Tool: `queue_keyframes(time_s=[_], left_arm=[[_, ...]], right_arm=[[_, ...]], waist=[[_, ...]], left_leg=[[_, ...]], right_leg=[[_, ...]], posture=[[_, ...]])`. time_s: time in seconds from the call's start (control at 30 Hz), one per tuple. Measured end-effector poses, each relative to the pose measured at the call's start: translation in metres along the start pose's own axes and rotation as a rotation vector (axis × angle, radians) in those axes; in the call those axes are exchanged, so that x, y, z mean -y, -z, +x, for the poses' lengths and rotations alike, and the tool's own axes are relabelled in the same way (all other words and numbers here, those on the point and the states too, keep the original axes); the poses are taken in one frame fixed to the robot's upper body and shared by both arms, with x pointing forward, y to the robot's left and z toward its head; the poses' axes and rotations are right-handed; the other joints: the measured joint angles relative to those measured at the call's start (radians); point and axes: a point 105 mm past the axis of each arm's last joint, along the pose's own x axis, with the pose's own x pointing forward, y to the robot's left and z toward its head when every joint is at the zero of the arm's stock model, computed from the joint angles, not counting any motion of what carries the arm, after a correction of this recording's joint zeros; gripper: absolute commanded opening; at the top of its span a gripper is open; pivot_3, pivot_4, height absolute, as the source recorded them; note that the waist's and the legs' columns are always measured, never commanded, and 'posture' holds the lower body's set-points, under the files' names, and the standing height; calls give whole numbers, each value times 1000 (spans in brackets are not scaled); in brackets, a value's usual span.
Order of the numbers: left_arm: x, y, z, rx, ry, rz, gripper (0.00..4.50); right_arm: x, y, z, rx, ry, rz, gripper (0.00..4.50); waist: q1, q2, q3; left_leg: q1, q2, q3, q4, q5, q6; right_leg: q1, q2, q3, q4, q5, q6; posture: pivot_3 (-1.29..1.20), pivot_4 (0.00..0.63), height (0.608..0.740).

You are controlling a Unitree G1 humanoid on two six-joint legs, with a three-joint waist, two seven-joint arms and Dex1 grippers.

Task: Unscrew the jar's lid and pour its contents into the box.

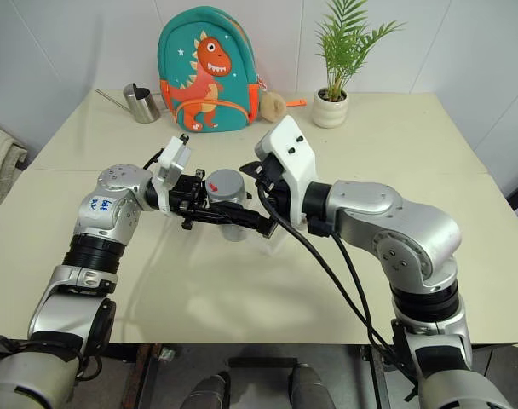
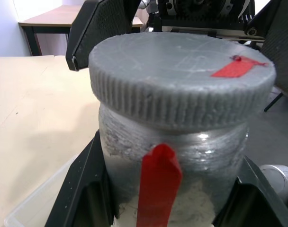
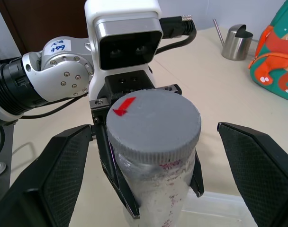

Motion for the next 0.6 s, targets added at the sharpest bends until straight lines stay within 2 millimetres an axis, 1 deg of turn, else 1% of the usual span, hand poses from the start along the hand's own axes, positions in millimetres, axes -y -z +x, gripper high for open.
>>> queue_keyframes(time_s=[0.3, 0.6], left_arm=[[-1, 0, 0, 0, -8, 0, 1931], [-1, 0, 0, 0, -13, 0, 1931]], right_arm=[[6, -4, 1, 11, 17, -8, 4463], [5, -4, 1, 10, 3, -6, 4463]], waist=[[0, 0, 0], [0, 0, 0]], left_leg=[[0, 0, 0, 0, 0, 0], [0, 0, 0, 0, 0, 0]], right_leg=[[0, 0, 0, 0, 0, 0], [0, 0, 0, 0, 0, 0]], posture=[[0, 150, 740], [0, 150, 740]])
